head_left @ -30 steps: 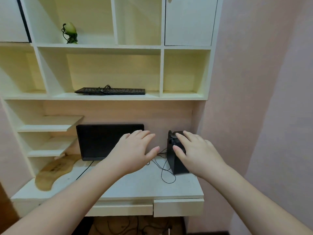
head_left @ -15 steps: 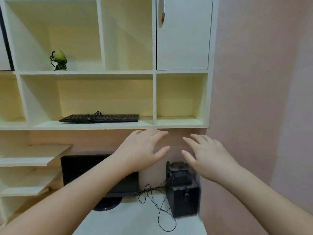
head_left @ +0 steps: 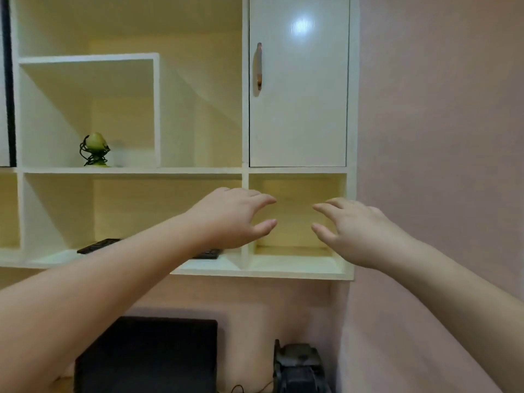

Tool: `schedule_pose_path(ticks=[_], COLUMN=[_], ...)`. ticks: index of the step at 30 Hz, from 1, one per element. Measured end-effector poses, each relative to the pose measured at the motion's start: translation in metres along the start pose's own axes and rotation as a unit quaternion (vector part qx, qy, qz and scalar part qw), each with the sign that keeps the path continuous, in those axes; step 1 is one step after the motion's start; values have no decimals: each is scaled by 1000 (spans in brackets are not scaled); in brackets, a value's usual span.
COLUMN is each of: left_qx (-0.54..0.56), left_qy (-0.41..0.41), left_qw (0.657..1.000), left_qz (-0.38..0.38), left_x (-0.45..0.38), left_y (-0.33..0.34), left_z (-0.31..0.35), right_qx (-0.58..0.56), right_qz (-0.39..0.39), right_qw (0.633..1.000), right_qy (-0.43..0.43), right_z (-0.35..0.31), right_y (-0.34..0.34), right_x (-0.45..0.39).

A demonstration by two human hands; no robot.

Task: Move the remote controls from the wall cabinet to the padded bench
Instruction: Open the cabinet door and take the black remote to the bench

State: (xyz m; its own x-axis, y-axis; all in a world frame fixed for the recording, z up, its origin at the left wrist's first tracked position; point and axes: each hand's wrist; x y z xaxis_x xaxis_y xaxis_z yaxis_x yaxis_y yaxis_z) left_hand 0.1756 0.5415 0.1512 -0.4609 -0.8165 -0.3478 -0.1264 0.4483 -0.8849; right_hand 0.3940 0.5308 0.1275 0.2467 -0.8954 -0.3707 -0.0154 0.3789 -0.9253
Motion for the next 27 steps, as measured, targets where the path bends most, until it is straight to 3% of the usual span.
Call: schedule_pose_path(ticks=[4, 20, 24, 27], left_qx=[-32, -38, -41, -40], left_qy=[-19, -9, 23, 22], left_qw=[999, 988, 967, 961], left_qz=[5, 153, 252, 272], left_x=[-27, -90, -106, -118], left_y=[-15, -12, -8, -4], left_z=[-30, -159, -174, -181], right_qx=[8, 84, 78, 58], right_qz=[9, 194, 223, 245], right_qw=[1000, 977, 970, 966], right_qy=[0, 28, 48, 60], right_z=[3, -67, -69, -65], right_y=[-22, -76, -87, -98], right_x=[-33, -170, -195, -209])
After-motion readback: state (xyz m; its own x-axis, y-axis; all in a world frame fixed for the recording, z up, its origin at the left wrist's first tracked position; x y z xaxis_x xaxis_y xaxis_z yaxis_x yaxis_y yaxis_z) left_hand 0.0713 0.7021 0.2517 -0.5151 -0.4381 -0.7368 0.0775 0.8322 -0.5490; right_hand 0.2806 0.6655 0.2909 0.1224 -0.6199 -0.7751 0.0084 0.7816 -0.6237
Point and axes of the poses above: each hand's wrist, its own x-axis away from the middle knuckle, its own y-axis out of the palm, z = x × y, and after that the axes turned 12 degrees about -z, right-handed
